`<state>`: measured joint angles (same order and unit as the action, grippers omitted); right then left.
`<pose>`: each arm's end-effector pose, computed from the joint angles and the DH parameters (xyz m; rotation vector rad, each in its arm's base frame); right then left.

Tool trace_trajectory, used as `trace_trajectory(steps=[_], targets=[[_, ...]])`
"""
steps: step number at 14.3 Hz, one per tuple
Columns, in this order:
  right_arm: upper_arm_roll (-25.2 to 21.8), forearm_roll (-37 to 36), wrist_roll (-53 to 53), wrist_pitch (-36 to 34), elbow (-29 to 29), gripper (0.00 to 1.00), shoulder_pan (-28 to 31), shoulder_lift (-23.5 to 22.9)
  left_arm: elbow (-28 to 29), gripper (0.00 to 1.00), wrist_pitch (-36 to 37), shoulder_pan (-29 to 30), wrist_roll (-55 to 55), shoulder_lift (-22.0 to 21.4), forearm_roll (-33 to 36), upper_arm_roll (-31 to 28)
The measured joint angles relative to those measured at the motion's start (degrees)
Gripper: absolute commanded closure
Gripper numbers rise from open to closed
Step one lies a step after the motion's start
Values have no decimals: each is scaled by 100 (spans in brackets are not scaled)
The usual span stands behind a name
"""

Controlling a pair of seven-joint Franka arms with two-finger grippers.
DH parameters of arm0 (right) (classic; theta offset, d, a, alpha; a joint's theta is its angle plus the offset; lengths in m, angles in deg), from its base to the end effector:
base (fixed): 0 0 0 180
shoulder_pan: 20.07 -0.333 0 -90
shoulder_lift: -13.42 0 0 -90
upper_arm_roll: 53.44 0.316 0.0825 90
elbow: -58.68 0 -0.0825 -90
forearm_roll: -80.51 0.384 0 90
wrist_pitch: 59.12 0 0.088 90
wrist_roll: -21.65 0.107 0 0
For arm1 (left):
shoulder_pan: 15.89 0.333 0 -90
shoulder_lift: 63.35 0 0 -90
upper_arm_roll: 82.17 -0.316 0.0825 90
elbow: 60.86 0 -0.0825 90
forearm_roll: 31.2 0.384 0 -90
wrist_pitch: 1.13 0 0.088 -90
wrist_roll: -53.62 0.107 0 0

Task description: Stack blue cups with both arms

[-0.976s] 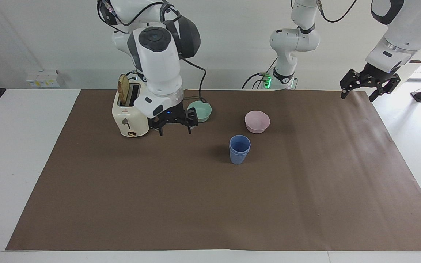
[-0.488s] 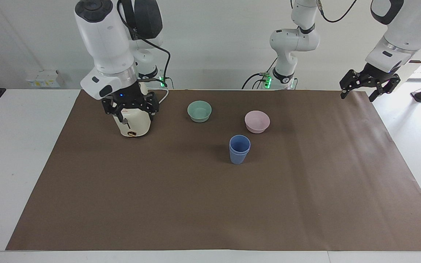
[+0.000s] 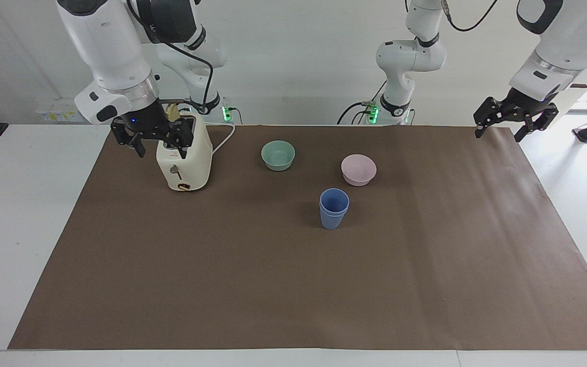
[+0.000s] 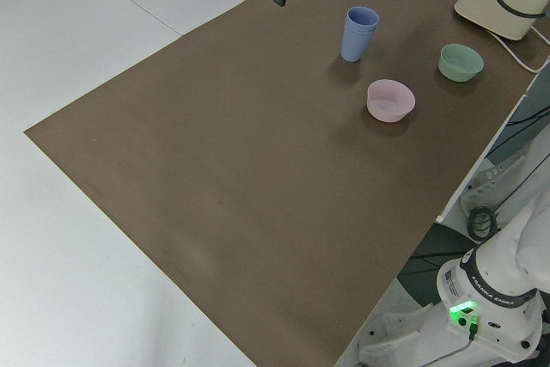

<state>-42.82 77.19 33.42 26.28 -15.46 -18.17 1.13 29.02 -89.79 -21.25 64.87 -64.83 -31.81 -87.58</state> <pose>0.6070 0.0723 0.6238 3.1193 -0.0957 -0.0172 0.5444 0.0000 0.6376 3.1140 -0.3058 0.0089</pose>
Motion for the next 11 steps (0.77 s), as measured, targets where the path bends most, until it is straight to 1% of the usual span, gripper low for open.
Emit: trace_trajectory(steps=[3,6,11], targets=[[-1,94,47,133,-305,0,132,155,0,0,0,0,0,0,0,0],[-3,158,46,138,-361,0,258,207,0,0,0,0,0,0,0,3],[3,182,47,192,-371,0,259,209,0,0,0,-1,0,0,0,25]])
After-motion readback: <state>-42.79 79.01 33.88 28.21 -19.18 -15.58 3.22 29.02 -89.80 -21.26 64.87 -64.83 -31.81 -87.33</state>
